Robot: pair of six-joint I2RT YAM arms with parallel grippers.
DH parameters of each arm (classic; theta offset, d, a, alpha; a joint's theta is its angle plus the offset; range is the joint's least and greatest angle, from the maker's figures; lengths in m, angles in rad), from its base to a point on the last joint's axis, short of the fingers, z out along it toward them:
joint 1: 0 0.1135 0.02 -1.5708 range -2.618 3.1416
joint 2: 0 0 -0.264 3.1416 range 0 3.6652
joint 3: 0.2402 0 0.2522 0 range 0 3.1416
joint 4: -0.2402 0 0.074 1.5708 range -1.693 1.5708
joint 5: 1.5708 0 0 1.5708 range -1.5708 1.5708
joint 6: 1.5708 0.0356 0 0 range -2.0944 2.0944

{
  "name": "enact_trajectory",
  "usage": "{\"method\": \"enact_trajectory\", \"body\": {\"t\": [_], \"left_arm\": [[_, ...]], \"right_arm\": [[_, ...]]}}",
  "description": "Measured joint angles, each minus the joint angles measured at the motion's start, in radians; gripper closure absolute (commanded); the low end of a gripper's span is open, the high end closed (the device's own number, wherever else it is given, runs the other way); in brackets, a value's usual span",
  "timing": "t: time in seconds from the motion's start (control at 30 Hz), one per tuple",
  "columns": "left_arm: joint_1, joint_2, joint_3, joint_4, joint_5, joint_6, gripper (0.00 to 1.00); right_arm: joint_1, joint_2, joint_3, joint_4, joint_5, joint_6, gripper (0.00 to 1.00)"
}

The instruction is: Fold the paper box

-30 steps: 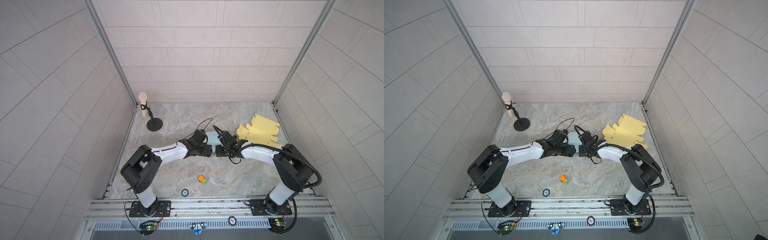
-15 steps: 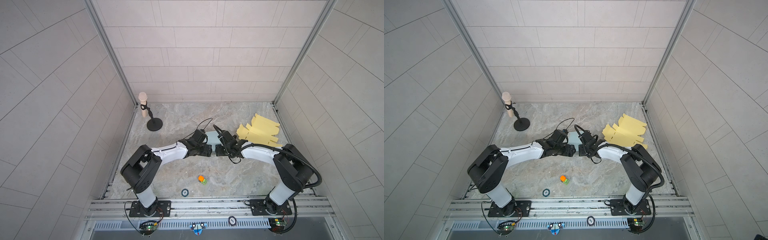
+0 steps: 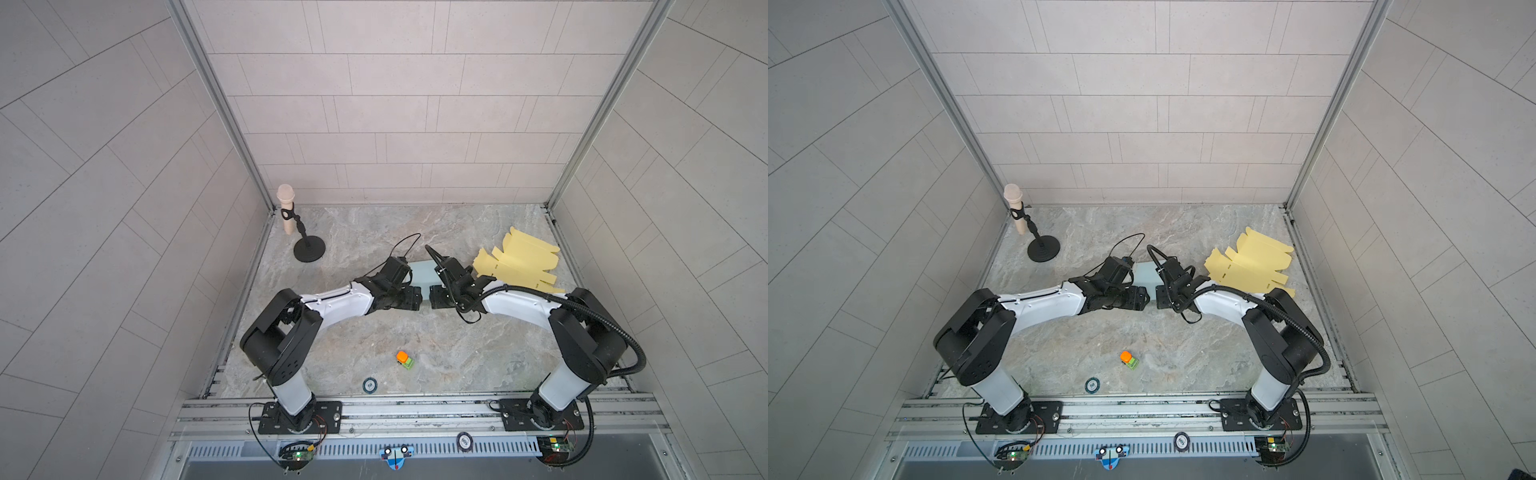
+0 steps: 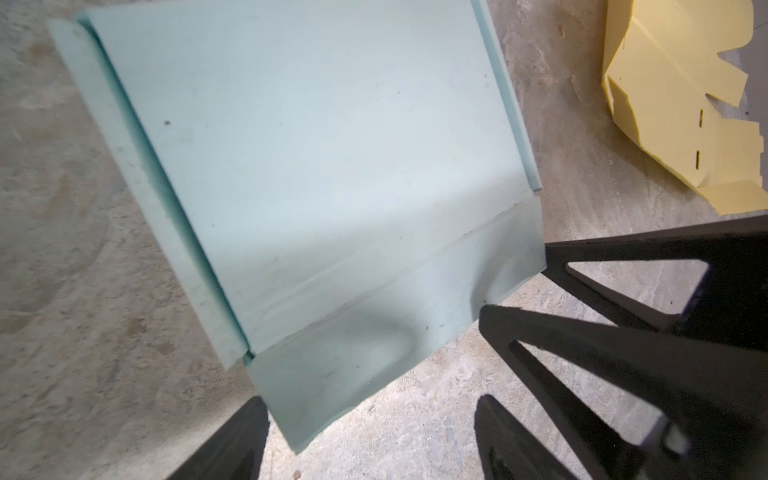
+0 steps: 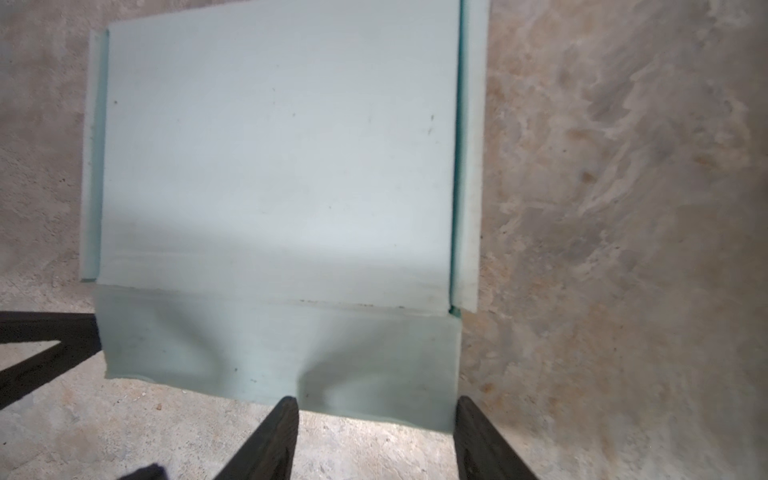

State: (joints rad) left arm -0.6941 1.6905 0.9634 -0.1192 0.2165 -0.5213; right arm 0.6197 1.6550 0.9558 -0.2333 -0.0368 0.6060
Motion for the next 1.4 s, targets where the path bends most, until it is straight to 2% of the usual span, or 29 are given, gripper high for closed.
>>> {"method": "enact_trajectory", "body": {"t": [0.57,0.9,1.4], "left_arm": [[0.011,0.0,0.0,0.0,-0.001,-0.014,0.21],[0.024,0.0,0.0,-0.006,-0.005,-0.014,0.21],[0.049,0.0,-0.008,-0.007,-0.012,-0.023,0.21]], "right_arm": [[-0.006,0.054,0.034,-0.002,0.005,-0.024,0.48],[-0.012,0.056,0.03,0.048,-0.012,-0.03,0.49],[-0.028,0.073,0.008,0.128,-0.098,-0.025,0.49]]}}
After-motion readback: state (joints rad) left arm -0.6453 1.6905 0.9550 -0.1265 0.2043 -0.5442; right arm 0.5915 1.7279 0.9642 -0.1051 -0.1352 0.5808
